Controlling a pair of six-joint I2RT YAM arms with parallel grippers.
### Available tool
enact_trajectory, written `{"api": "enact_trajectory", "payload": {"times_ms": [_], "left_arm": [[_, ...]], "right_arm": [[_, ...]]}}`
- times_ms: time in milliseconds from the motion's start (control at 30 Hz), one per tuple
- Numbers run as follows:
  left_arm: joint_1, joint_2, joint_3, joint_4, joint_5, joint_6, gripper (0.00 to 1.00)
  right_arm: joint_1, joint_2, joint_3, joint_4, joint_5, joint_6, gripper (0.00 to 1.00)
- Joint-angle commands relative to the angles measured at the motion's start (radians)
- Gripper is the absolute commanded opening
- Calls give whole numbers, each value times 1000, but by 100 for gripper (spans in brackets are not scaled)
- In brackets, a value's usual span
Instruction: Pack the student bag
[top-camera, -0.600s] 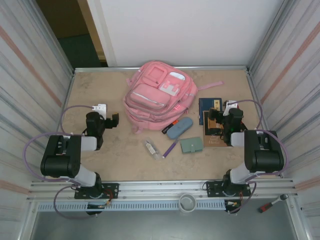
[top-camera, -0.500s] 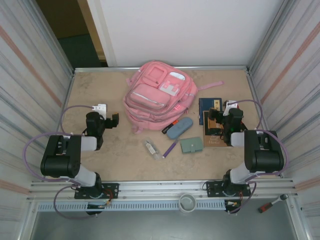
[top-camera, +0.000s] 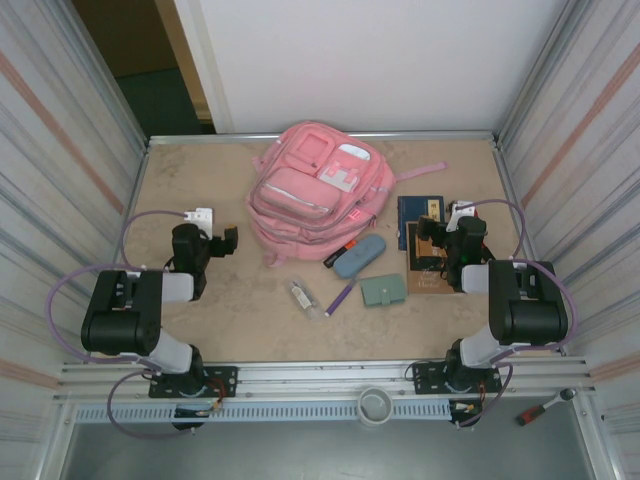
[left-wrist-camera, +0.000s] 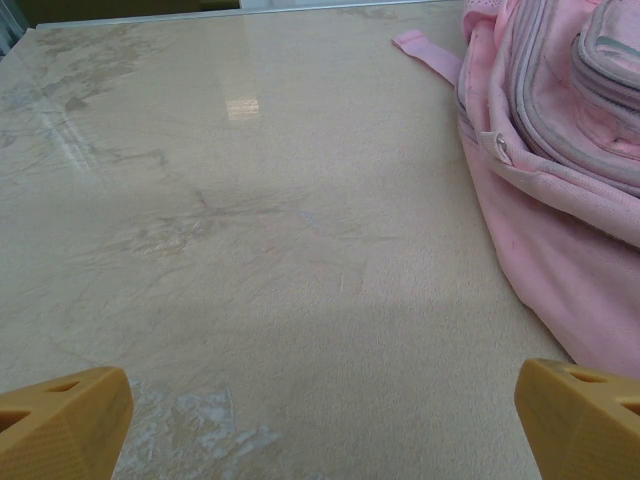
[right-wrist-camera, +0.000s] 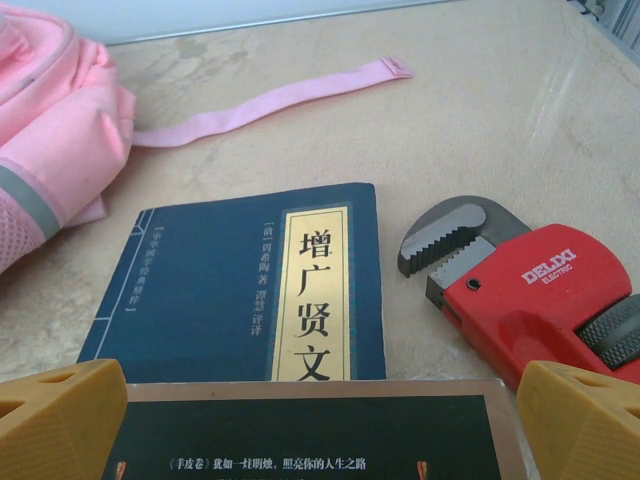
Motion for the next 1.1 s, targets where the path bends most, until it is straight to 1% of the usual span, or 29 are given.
{"api": "enact_trajectory", "payload": {"times_ms": [0,533,600,633,667,733,767,800,833,867,900,933,967,1000,1033,1067], "left_arm": [[2,6,18,31,-12,4,99],[1,5,17,33,-12,5,99],[3,1,12,43,-15,4,99],[2,-14,9,49,-28,0,99],[1,-50,7,23,-40,-2,99],[4,-185,35,-143,-101,-30,99],[4,-253,53,-225,-128,-52,99],[6,-321,72,-302,-171,-85,99],[7,-379,89,-376,-217,-123,99],[7,-417,98,-426,-245,-154,99],[9,-453,101,-457,-252,-189,99],[10,-479,99,-473,-224,-212,99],[9,-497,99,-484,-179,-237,99],[9,-509,101,-497,-107,-274,99],[9,-512,109,-517,-41,-315,99],[5,-505,123,-548,32,-385,99]], "right_arm": [[-5,2,-4,5,-7,-7,99],[-6,1,-4,5,-8,-9,99],[6,-7,0,-7,23,-9,99],[18,-31,16,-55,54,-12,99],[33,-61,30,-103,87,-20,99],[64,-150,54,-204,164,-30,99],[74,-189,54,-227,207,-25,99],[79,-250,47,-241,265,25,99],[61,-314,36,-268,286,111,99],[34,-371,36,-321,279,189,99],[-2,-436,50,-417,275,290,99],[-37,-489,68,-521,270,383,99],[-63,-523,83,-589,254,431,99],[-75,-543,95,-647,225,463,99],[-72,-575,102,-666,171,468,99],[-49,-574,109,-664,77,456,98]]}}
